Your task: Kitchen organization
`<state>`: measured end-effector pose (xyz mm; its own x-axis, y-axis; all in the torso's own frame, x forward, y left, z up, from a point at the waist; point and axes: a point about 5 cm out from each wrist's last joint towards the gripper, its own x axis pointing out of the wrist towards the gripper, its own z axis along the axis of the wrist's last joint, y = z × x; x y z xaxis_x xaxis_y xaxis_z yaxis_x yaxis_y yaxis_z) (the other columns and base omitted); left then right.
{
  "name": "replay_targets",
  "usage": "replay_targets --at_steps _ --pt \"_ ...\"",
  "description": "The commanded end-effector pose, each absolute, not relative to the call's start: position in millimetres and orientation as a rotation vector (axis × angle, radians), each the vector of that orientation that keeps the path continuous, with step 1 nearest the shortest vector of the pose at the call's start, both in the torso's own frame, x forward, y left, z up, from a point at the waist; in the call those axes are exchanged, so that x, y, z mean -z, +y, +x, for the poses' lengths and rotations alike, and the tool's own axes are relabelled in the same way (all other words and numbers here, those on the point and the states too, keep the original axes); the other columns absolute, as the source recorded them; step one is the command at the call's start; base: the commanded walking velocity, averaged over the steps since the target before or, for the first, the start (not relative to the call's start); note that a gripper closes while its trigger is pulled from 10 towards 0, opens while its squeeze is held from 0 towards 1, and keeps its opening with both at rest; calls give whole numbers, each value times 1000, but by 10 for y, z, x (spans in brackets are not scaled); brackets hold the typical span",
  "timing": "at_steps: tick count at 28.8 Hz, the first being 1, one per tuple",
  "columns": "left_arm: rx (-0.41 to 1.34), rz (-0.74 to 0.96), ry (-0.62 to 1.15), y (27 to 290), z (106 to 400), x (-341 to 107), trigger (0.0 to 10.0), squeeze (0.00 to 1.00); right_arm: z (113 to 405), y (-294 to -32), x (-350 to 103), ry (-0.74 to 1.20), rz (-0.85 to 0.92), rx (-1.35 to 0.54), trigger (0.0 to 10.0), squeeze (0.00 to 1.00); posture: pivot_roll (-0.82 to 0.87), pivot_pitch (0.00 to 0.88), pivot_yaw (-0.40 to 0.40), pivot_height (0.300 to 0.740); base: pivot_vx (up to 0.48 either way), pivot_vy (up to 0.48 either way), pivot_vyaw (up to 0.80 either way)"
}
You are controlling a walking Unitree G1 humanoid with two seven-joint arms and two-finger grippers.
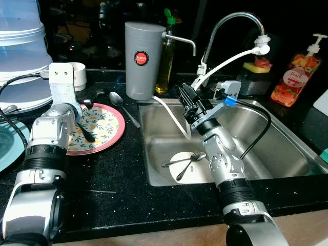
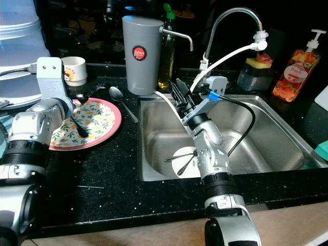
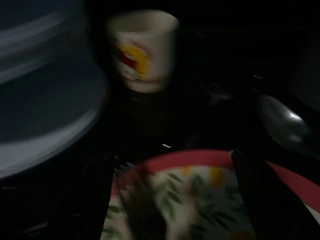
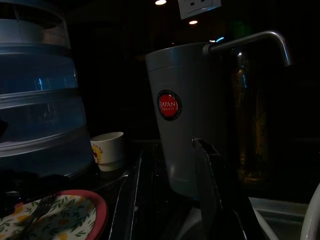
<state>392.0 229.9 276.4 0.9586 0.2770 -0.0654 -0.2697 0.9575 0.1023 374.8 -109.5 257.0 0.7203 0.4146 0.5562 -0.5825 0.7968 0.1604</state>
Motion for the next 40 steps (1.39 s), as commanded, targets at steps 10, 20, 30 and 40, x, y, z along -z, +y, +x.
replay_targets --at_steps 10,20,30,40 --pt "-382 138 178 2160 3820 -2567 10000 1000 3741 -1117 -2573 -528 347 -565 10000 0 81 32 -80 740 0 0 0" --pt "-347 2 262 2128 3806 -2337 10000 0 3739 -1105 -2578 -531 340 -577 10000 0 80 22 -82 740 0 0 0" --pt "-356 -88 368 2150 3804 -2147 10000 0 3739 -1111 -2580 -531 344 -573 10000 0 80 27 -79 740 0 0 0" --pt "-372 -76 367 2239 3806 -2151 0 0 3748 -1121 -2575 -526 353 -569 10000 0 83 32 -81 740 0 0 0"
